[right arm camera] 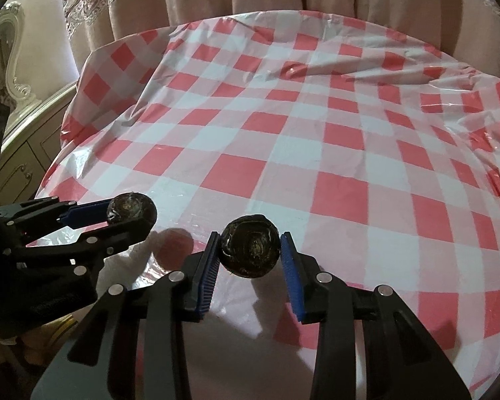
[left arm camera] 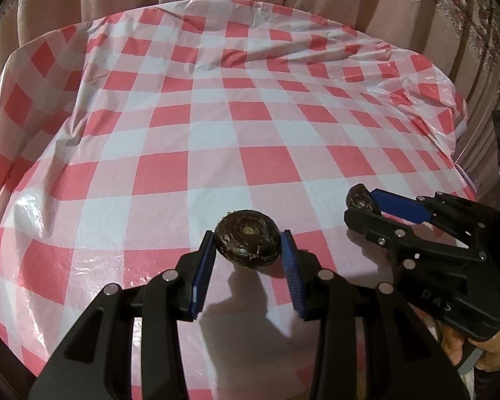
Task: Organize fruits
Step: 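Lift both plums and hold them above the tablecloth, then carry both plums with both tools over the white box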
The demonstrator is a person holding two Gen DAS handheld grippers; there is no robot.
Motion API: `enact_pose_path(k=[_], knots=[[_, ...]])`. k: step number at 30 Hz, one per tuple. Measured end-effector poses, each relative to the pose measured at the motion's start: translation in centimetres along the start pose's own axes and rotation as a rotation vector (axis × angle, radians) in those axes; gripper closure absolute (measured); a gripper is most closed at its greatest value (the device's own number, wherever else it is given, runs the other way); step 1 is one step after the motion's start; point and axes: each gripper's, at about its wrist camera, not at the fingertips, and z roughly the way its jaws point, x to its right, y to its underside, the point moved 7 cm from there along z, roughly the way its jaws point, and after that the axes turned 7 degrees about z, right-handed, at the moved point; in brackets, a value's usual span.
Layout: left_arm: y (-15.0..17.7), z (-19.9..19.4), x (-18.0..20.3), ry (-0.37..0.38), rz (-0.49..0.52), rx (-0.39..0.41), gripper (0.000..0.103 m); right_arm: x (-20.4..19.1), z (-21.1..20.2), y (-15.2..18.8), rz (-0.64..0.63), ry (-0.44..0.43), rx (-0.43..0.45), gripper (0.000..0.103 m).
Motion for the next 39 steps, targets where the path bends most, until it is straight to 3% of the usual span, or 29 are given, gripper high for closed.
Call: enact_pose_path(k=[23,39], knots=[[-0.5,-1.7,10.4,0.089,0.168,-0.002,0.063,7.7,-7.2,3.4,0.149,0.058,0.071,0.067],[0.3,-1.1,24.6,0.285,0.377,-0.05,0.063,19.2,-14.4,10.2,0.354,0.207,0.099,0.067]])
